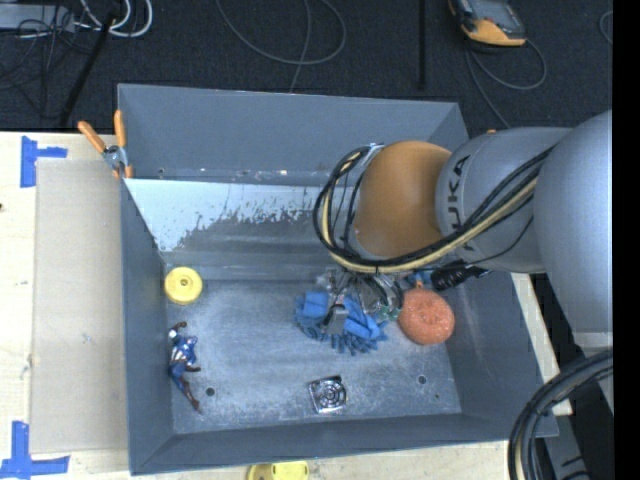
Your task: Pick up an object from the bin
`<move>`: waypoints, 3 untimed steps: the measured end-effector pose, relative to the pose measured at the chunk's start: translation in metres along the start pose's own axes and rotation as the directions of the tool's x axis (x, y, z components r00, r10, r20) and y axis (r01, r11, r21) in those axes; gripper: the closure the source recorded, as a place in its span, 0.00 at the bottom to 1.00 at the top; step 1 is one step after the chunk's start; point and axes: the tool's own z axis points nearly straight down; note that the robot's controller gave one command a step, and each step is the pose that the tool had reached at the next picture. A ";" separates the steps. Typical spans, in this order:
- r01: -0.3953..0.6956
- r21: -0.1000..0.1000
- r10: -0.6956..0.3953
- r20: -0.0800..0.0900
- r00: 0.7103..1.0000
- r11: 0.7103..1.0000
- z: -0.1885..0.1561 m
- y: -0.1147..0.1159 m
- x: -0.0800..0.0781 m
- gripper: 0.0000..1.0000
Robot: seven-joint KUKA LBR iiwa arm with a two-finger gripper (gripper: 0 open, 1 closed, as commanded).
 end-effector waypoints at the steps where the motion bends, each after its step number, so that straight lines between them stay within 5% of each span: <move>1: -0.002 0.000 0.002 0.000 1.000 1.000 0.000 0.000 0.000 1.00; 3: -0.005 0.000 0.005 0.000 1.000 1.000 0.000 0.000 0.000 1.00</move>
Offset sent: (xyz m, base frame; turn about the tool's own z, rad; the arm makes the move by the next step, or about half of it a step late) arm 0.0000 0.0000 0.0000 0.0000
